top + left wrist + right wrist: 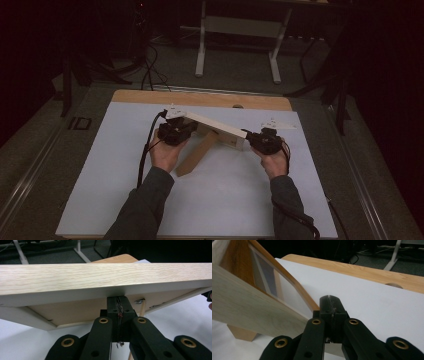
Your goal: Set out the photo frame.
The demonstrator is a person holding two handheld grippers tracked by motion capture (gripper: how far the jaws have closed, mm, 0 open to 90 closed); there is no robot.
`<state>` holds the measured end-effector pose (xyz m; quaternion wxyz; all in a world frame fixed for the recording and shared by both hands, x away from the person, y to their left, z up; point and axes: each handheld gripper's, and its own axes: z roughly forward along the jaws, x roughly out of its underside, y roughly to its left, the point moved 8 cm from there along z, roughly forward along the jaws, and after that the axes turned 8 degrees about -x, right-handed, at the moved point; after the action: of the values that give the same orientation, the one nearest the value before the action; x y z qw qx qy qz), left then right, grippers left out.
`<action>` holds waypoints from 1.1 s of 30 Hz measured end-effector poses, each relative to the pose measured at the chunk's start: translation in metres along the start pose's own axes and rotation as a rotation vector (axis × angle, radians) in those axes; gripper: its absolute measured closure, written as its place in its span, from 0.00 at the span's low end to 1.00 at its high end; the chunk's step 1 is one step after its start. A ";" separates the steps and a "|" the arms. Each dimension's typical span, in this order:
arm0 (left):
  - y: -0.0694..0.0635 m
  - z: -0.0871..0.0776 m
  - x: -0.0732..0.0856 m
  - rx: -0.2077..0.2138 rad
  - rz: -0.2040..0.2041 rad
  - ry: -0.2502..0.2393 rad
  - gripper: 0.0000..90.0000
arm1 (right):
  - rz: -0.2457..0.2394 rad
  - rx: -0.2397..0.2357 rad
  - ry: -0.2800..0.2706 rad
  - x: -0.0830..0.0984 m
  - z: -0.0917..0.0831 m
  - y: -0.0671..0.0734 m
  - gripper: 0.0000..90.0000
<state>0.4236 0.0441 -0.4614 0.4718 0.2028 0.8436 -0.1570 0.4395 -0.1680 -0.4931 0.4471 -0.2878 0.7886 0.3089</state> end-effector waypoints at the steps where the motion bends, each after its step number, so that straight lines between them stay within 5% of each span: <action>1: -0.001 0.001 0.000 0.002 0.001 0.000 1.00 | -0.001 -0.002 0.001 0.000 0.000 0.001 1.00; 33: -0.022 0.007 -0.002 0.034 0.026 0.015 1.00 | -0.079 -0.070 0.020 0.001 0.000 0.027 1.00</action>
<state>0.4194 0.0216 -0.4615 0.4639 0.2229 0.8417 -0.1635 0.4196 -0.1508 -0.4877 0.4406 -0.3372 0.7698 0.3156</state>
